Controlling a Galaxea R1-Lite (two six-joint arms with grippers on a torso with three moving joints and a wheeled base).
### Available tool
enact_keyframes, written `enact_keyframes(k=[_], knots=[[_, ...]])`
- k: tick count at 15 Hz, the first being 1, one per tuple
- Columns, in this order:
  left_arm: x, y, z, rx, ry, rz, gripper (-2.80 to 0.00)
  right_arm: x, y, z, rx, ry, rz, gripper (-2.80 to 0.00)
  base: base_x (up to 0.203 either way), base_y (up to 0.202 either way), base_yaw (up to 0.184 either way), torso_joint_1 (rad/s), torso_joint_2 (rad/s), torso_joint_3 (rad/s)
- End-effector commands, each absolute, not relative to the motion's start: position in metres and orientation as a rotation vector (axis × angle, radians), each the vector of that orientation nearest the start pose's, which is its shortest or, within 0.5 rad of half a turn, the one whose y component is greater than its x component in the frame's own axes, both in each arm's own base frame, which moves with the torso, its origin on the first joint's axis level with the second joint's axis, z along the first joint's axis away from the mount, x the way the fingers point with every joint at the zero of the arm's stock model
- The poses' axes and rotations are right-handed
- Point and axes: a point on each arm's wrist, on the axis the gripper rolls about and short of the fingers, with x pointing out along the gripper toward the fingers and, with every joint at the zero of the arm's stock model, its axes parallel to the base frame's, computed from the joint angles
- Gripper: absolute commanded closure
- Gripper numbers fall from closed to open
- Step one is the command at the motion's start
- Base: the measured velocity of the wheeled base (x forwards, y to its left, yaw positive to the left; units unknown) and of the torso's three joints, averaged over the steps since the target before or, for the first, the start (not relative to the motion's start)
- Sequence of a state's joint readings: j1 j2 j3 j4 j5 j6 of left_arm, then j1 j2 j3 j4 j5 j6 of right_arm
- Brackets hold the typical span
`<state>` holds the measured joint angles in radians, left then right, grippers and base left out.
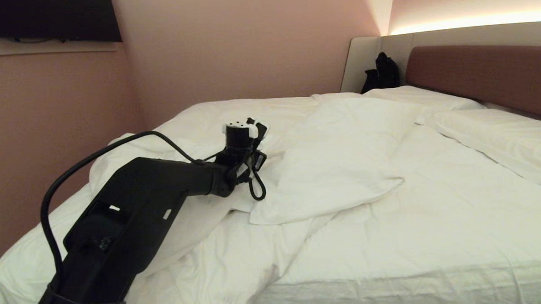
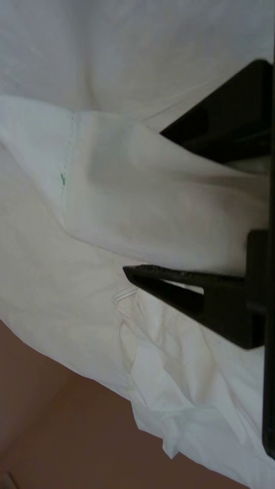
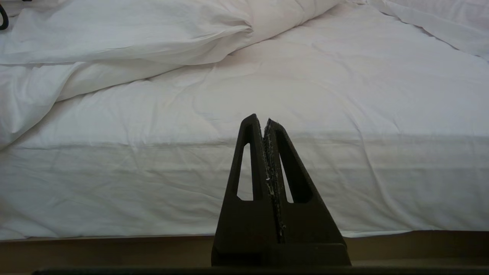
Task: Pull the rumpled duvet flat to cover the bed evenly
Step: Flatten the corners of the folded blanket
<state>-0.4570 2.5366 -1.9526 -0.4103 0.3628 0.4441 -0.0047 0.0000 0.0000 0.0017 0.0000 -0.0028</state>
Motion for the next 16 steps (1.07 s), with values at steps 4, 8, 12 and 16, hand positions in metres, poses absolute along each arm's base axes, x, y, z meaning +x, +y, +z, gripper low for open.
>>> enact_keyframes(k=[4, 8, 12, 16], knots=[[0.481, -0.228, 0.128, 0.506, 0.117, -0.118, 0.00, -0.023, 0.000, 0.075, -0.003, 0.003, -0.005, 0.00, 0.000, 0.000, 0.000, 0.000, 0.00, 0.000], [0.478, -0.218, 0.149, 0.493, 0.093, -0.071, 0.00, -0.023, 0.000, 0.075, -0.003, 0.003, -0.005, 0.00, 0.000, 0.000, 0.000, 0.000, 0.00, 0.000], [0.466, -0.193, 0.194, 0.468, 0.050, -0.003, 0.00, -0.023, 0.000, 0.075, -0.003, 0.003, -0.005, 0.00, 0.000, 0.000, 0.000, 0.000, 0.00, 0.000], [0.442, -0.152, 0.241, 0.448, 0.021, 0.070, 0.00, -0.023, 0.000, 0.075, -0.003, 0.003, -0.005, 0.00, 0.000, 0.000, 0.000, 0.000, 0.00, 0.000]])
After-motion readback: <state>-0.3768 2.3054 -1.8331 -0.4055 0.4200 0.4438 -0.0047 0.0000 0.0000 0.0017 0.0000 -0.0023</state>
